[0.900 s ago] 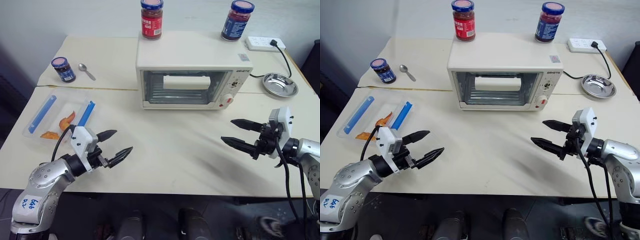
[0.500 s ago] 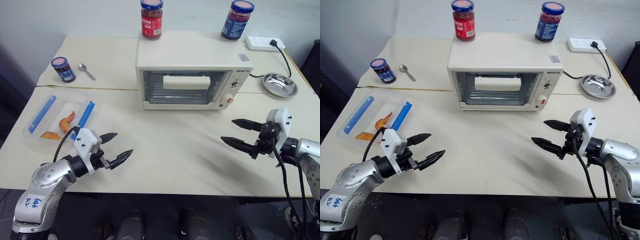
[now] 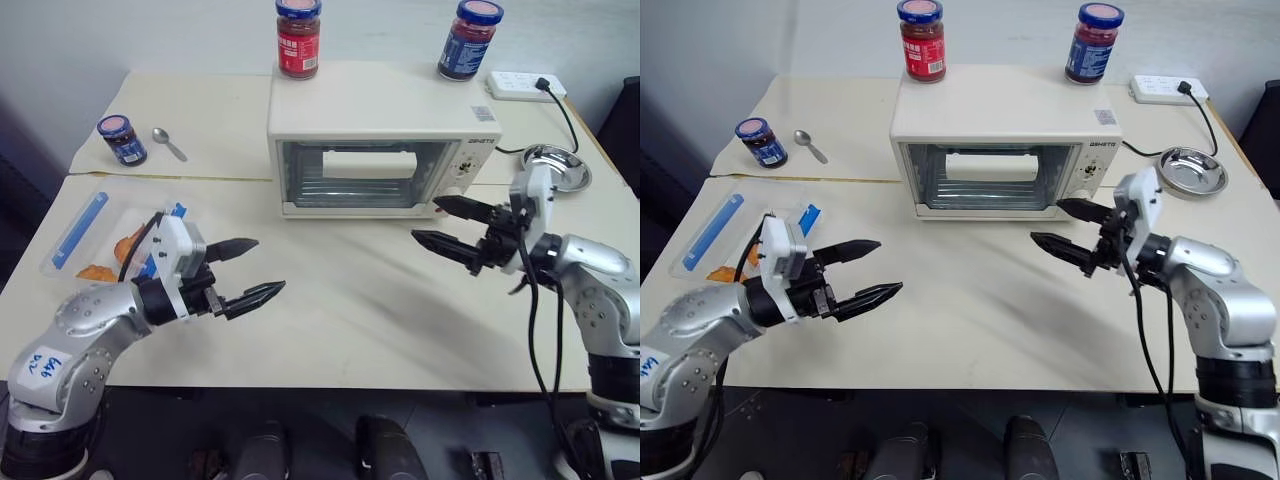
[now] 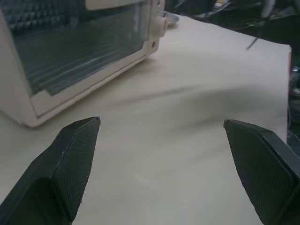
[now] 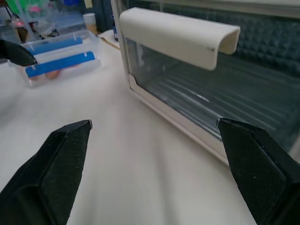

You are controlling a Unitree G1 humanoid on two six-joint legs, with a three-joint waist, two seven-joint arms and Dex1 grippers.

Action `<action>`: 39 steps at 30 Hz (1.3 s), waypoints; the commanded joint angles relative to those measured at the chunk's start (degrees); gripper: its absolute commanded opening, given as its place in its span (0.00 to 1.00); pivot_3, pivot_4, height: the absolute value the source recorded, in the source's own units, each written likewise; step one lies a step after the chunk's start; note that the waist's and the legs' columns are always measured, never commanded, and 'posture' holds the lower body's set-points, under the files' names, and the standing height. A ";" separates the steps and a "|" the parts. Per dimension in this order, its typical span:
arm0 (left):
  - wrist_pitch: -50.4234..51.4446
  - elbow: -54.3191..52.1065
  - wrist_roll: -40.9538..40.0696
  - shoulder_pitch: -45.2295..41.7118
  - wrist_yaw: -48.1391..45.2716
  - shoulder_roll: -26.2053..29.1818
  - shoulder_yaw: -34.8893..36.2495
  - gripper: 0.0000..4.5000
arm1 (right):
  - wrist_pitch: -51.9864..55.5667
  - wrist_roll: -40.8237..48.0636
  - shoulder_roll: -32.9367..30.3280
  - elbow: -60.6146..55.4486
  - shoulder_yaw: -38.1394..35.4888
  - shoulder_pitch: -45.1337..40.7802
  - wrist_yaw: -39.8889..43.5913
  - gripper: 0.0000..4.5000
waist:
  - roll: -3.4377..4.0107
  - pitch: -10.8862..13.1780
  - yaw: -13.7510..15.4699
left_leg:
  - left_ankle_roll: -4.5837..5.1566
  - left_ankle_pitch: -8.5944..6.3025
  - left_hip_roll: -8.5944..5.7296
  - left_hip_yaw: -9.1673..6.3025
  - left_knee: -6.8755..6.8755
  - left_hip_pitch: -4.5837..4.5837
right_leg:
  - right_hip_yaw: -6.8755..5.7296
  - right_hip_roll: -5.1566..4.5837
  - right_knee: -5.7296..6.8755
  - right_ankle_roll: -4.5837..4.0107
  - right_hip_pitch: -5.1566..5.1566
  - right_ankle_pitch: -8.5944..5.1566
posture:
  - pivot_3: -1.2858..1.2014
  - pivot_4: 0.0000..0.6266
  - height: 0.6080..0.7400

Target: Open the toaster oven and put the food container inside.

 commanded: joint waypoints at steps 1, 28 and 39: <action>1.49 -0.30 -4.07 -4.06 -1.47 2.71 2.82 1.00 | -3.22 -2.89 1.31 4.54 2.20 -5.04 1.00 0.99 | 0.00 0.00 -0.03 | 0.00 0.00 -0.01 0.02 0.00 -0.01 | 0.00 0.00 0.02 0.00 -0.02 0.00 | 0.52 0.24 1.00; -9.26 23.77 10.64 -29.11 -0.59 -0.45 -7.16 0.32 | 2.09 3.40 4.37 -10.73 1.63 3.75 4.30 1.00 | 0.01 0.02 0.16 | -0.06 0.02 -0.05 0.29 -0.14 -0.14 | -0.13 0.13 -0.12 0.01 -0.07 0.01 | 0.52 0.24 1.00; -18.60 35.57 20.90 -35.24 -10.84 -4.68 -17.19 0.01 | 2.88 5.86 4.81 -16.57 -2.63 9.91 -1.45 1.00 | 0.01 0.03 0.16 | -0.07 0.02 -0.05 0.33 -0.34 -0.22 | -0.40 0.17 -0.25 0.02 -0.19 0.01 | 0.52 0.24 1.00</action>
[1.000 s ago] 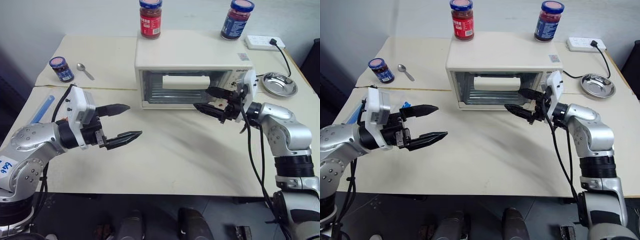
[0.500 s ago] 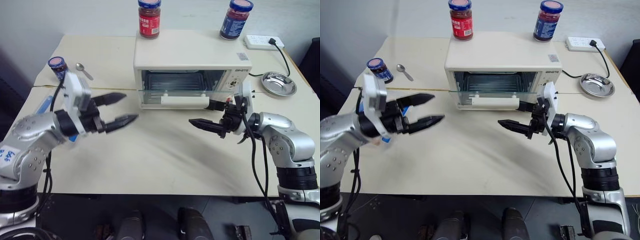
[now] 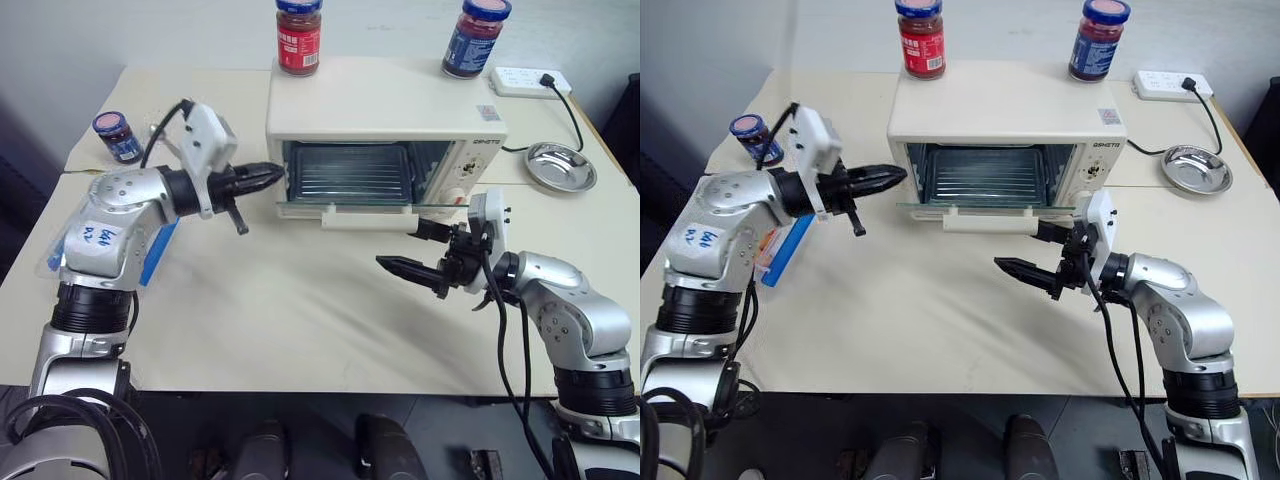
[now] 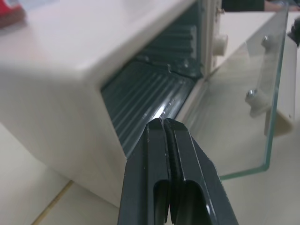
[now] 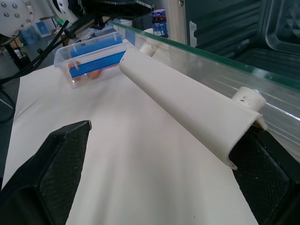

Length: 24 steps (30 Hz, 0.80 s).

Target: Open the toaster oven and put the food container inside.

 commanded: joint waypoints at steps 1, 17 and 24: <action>-2.26 -0.33 0.76 -1.43 -2.79 -1.19 -0.36 0.01 | 0.38 3.87 -0.82 -5.57 -4.12 2.39 -1.23 1.00 | 0.00 0.00 0.15 | 0.00 0.00 0.00 -0.01 0.00 -0.02 | -0.02 -0.01 -0.01 0.00 0.00 0.00 | 0.52 0.24 1.00; -3.40 -4.36 5.11 6.61 -7.11 -3.86 -4.36 0.01 | 6.30 13.39 -16.12 -14.53 -26.38 25.97 2.75 1.00 | -0.02 0.01 1.44 | 0.07 0.01 0.06 -0.07 0.47 0.27 | 0.02 -0.02 0.01 0.19 0.58 0.11 | 0.52 0.24 1.00; -3.35 -4.29 12.21 11.35 -0.91 -5.38 -7.53 0.01 | 7.71 17.99 -18.40 -15.18 -27.23 22.39 0.90 1.00 | -0.02 0.01 1.56 | 0.08 0.00 0.06 -0.15 0.51 0.28 | 0.00 -0.02 -0.02 0.18 0.67 0.11 | 0.52 0.24 1.00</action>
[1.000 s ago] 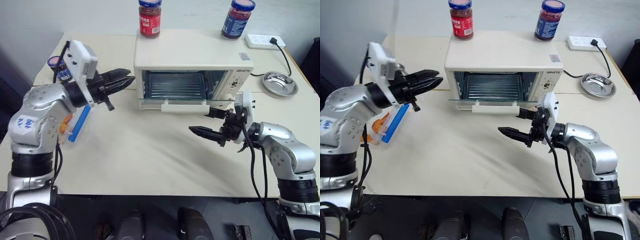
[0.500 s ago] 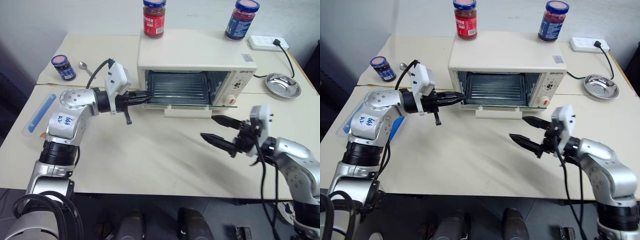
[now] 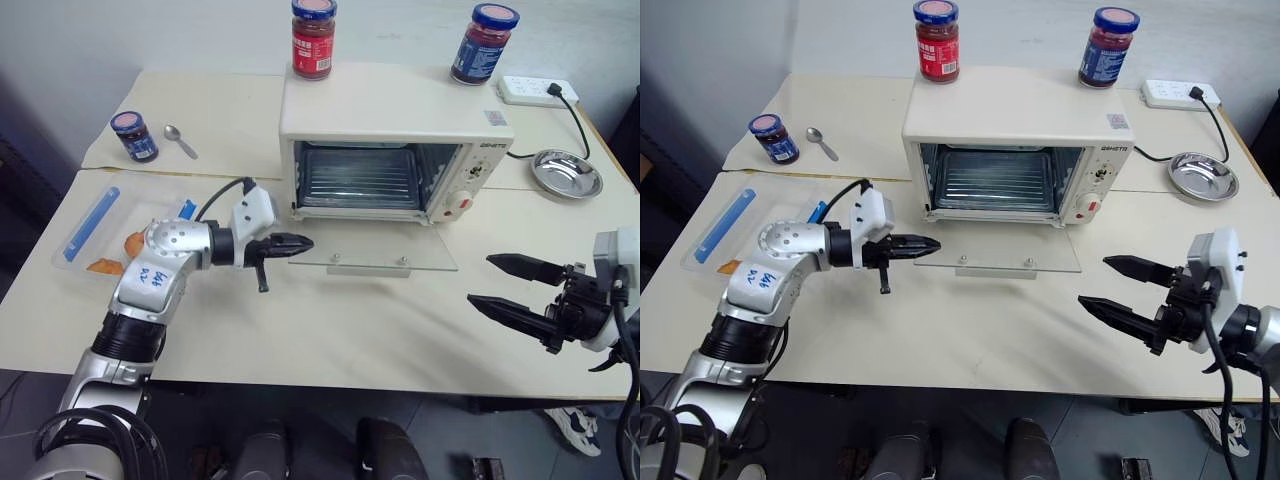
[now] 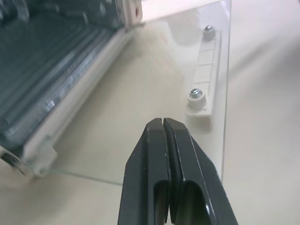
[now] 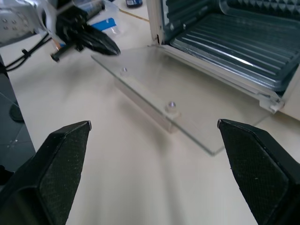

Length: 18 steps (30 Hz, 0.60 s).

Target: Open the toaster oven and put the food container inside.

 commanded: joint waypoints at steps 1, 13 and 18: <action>-0.36 -1.35 3.98 1.32 3.51 -0.49 -1.18 0.01 | 0.27 3.10 -1.77 -1.30 -0.70 -3.58 -1.26 1.00 | 0.00 0.00 0.00 | 0.00 0.00 0.00 0.00 0.00 0.00 | 0.00 0.00 0.00 0.00 0.00 0.00 | 0.52 0.24 1.00; 23.13 -26.84 -6.22 11.63 16.98 -2.37 18.27 0.05 | -1.24 0.70 -1.67 7.66 13.75 -21.05 2.30 1.00 | -0.02 0.01 -0.67 | 0.00 0.00 0.08 -0.15 -0.01 -0.01 | -0.03 -0.03 0.00 -0.01 0.00 0.00 | 0.52 0.24 1.00; 44.54 -46.96 -12.25 17.52 31.13 -9.74 37.38 0.33 | -2.40 -2.30 -0.66 13.43 20.93 -28.03 7.27 1.00 | -0.02 0.01 -0.84 | 0.02 -0.01 0.12 -0.65 -0.02 -0.02 | -0.06 -0.20 0.02 0.00 0.01 0.00 | 0.52 0.24 1.00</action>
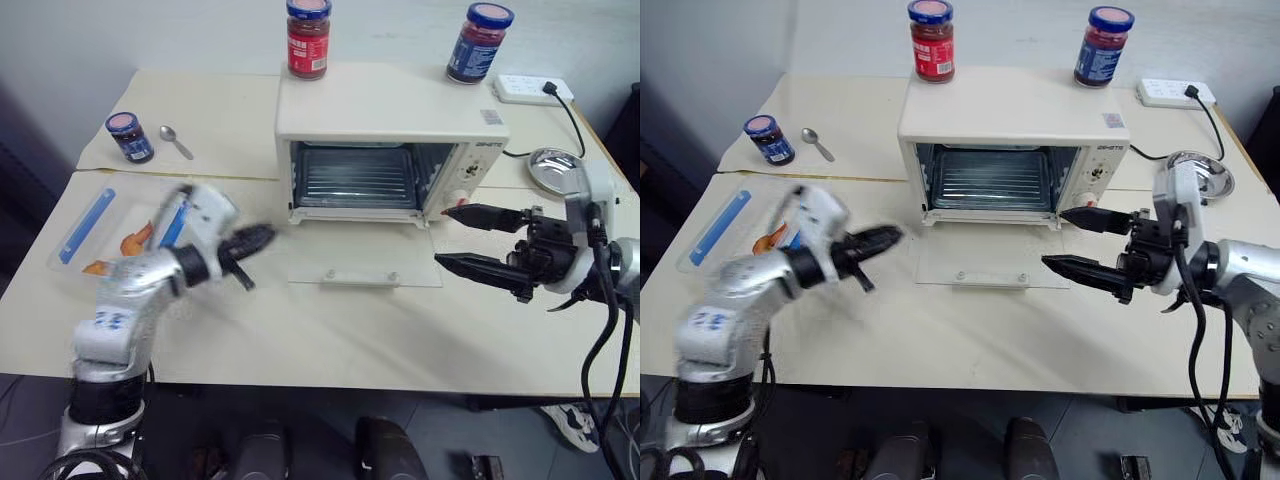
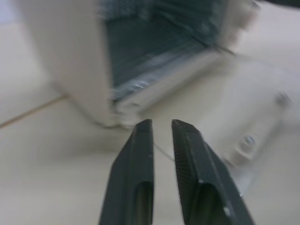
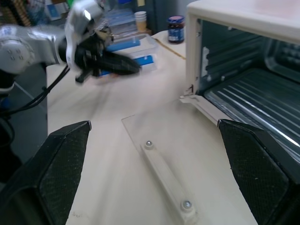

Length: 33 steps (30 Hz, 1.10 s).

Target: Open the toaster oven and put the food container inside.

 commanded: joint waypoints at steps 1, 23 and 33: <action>13.66 -14.17 -2.69 2.94 10.62 -6.13 11.60 0.41 | -2.01 -2.08 0.70 3.41 3.49 -4.35 3.90 1.00 | 0.00 0.00 -0.02 | 0.02 -0.01 -0.02 -0.02 0.00 -0.01 | -0.02 -0.06 -0.01 0.00 0.01 0.00 | 0.52 0.24 1.00; 28.91 -17.48 12.22 -18.14 46.74 -32.66 44.68 0.99 | -3.33 -7.29 7.25 9.06 9.52 -14.06 9.15 1.00 | -0.15 0.06 0.91 | 0.03 -0.03 -0.36 -0.29 0.15 -0.07 | -0.44 -0.12 -0.19 0.02 0.34 0.10 | 0.52 0.24 1.00; 26.28 -1.98 16.15 -23.64 50.43 -29.89 46.94 0.87 | 0.14 -3.50 6.15 -1.08 3.42 -4.91 2.18 1.00 | -0.20 0.09 0.76 | -0.01 -0.03 -0.33 -0.27 0.00 -0.07 | -0.44 -0.10 -0.28 0.02 0.27 0.10 | 0.52 0.24 1.00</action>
